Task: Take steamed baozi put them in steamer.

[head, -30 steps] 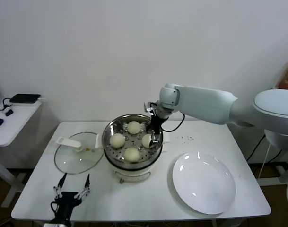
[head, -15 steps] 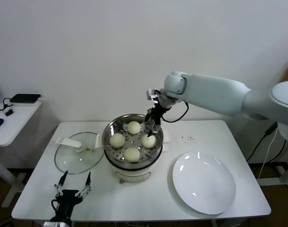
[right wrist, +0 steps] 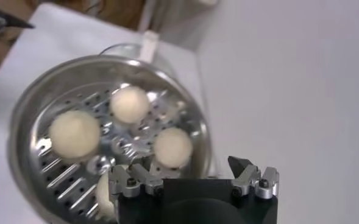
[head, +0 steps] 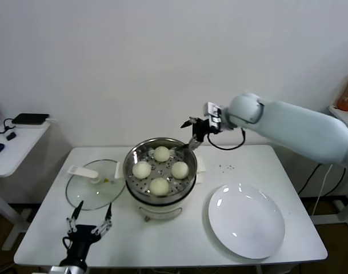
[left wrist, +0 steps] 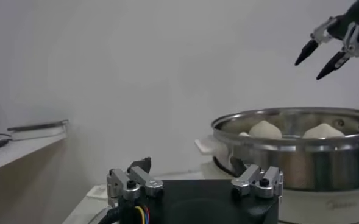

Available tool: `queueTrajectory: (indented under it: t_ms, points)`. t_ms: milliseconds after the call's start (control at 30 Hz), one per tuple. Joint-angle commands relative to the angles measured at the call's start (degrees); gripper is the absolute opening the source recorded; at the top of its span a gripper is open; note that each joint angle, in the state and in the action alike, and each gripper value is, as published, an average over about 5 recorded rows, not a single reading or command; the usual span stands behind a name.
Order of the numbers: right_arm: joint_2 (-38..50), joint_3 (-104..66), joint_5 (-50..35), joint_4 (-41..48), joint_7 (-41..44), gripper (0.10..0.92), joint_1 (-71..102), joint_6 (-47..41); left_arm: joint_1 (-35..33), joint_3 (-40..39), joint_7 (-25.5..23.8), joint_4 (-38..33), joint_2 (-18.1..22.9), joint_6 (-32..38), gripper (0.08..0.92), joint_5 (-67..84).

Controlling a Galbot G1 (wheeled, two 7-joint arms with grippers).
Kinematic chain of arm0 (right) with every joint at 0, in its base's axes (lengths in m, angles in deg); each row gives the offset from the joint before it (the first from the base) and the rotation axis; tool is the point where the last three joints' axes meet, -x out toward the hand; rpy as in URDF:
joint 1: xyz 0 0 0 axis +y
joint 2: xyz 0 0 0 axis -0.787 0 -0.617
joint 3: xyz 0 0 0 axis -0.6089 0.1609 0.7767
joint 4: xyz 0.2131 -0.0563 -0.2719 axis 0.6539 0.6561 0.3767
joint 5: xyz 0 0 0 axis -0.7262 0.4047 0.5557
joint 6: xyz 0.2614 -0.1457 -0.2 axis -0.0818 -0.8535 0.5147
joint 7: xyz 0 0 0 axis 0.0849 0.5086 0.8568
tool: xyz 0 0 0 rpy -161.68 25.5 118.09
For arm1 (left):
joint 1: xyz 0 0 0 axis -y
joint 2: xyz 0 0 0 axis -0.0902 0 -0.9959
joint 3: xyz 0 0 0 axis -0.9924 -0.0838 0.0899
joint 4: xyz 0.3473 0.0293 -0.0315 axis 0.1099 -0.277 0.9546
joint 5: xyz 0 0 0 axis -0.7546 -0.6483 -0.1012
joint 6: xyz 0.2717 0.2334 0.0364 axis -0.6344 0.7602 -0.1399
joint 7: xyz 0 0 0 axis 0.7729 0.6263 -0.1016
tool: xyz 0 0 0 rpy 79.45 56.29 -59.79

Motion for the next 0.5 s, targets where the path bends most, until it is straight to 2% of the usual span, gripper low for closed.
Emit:
queueTrajectory:
  t_ms: [33,200,333,500]
  points:
    - [20.2,-33.8,9.8,-15.8,-24.1,0.823,33.8,8.8,-1.0,-0.9,-0.8,-2.0,1.1,0.6,0.823,-0.4]
    - [18.0,-56.0,12.6,-18.9,-28.8,0.823,55.5,11.2,-1.9,-2.1,0.4,-2.4,1.9,1.2,0.823,-1.3]
    - [11.0,-71.2,17.6,-19.9,-31.2,0.823,72.4,15.1,-2.9,-2.6,0.9,-3.2,2.3,1.6,0.823,-1.8]
    - [0.3,-81.7,22.0,-21.9,-33.3,0.823,86.9,19.5,-2.7,-2.4,1.9,-3.4,2.5,0.9,0.823,-1.8]
